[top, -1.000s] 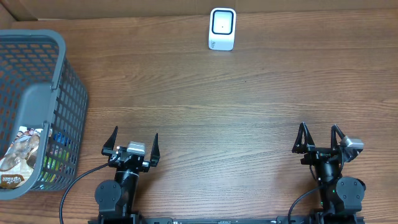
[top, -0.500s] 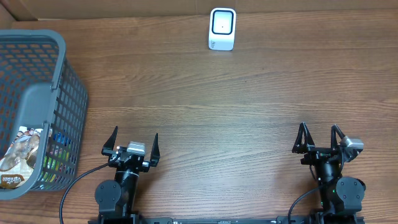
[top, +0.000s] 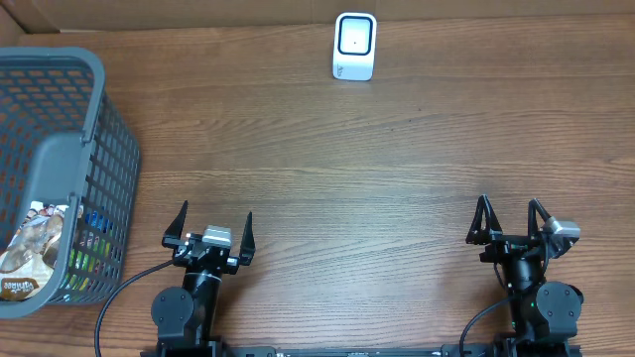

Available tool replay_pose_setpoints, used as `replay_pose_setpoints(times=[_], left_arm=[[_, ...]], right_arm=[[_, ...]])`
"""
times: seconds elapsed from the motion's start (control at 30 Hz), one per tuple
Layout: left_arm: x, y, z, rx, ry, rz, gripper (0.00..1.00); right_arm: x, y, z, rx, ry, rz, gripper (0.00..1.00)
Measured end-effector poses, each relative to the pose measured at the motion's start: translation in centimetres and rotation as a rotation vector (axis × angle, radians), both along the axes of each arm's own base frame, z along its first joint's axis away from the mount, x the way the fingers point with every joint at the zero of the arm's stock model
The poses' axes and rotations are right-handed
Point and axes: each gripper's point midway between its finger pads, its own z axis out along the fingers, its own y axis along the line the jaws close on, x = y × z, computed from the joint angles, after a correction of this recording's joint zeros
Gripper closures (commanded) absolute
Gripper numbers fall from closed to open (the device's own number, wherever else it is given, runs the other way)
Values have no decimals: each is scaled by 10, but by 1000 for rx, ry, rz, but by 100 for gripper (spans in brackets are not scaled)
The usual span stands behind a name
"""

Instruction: Scan the item barcode

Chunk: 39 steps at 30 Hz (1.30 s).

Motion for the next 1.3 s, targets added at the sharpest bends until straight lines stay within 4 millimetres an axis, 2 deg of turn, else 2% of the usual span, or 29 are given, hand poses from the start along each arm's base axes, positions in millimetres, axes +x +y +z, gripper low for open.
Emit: replay_pose_setpoints(times=[0.47, 0.97, 1.07, 1.3], left_arm=[[0, 0, 3, -4, -12, 0, 0], [-3, 0, 1, -134, 50, 11, 0], [-9, -1, 19, -145, 59, 13, 0], [-21, -1, 83, -157, 93, 17, 0]], right_arm=[[0, 0, 0, 0, 1, 0, 0], [-2, 8, -5, -3, 32, 47, 0], [-5, 13, 10, -32, 13, 79, 0], [-23, 23, 86, -94, -144, 132, 0]])
